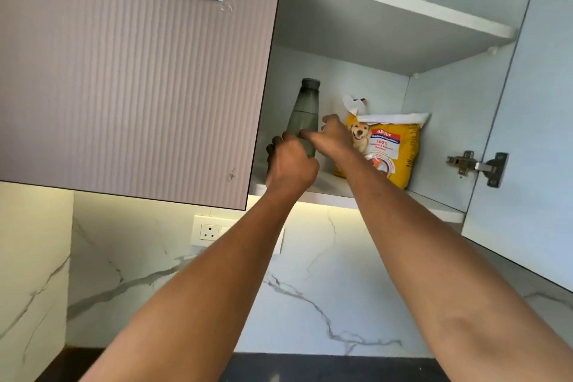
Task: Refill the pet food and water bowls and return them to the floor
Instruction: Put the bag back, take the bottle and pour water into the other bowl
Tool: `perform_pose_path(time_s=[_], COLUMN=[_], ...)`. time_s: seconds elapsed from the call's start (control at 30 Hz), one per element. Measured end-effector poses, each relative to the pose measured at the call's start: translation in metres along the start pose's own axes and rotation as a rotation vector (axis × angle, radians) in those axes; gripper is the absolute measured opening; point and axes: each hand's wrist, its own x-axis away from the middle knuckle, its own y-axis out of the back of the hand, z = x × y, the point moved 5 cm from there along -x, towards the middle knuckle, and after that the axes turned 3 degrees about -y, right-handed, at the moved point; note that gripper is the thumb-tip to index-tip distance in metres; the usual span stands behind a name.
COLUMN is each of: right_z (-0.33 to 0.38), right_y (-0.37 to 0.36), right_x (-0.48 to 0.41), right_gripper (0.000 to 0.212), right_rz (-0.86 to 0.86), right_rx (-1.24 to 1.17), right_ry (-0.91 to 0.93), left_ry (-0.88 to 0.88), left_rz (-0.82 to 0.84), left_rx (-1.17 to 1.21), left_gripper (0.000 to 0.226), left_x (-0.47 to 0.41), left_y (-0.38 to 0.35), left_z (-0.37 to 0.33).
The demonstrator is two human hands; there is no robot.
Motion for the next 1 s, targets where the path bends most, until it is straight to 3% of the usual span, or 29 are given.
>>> perform_pose_path(time_s=[0.1,0.47,0.73,1.0], right_z=[-0.005,-0.006,-0.01,0.018], right_y=[-0.016,-0.027,0.016,0.091], right_x=[-0.016,-0.012,0.029,0.094], right_gripper=[0.092,0.081,0.072,0.072], right_rz=[0.035,0.017,-0.071,-0.121], right_rx=[-0.019,-0.083,-0.131,-0.249], right_ry=[-0.039,-0.005,0.063,0.133], left_ry=[0.049,0.016,-0.084,-0.176], left_rz=[0.018,-0.03,-0.133,-0.058], left_rx=[0.022,0.05,0.201,0.463], left_gripper=[0.054,0.05,0.037,0.042], left_x=[-0.005,-0.002,0.011,0.034], left_y=[-0.001,0.003,0.015,0.048], left_z=[0.005,0.002,-0.009,-0.036])
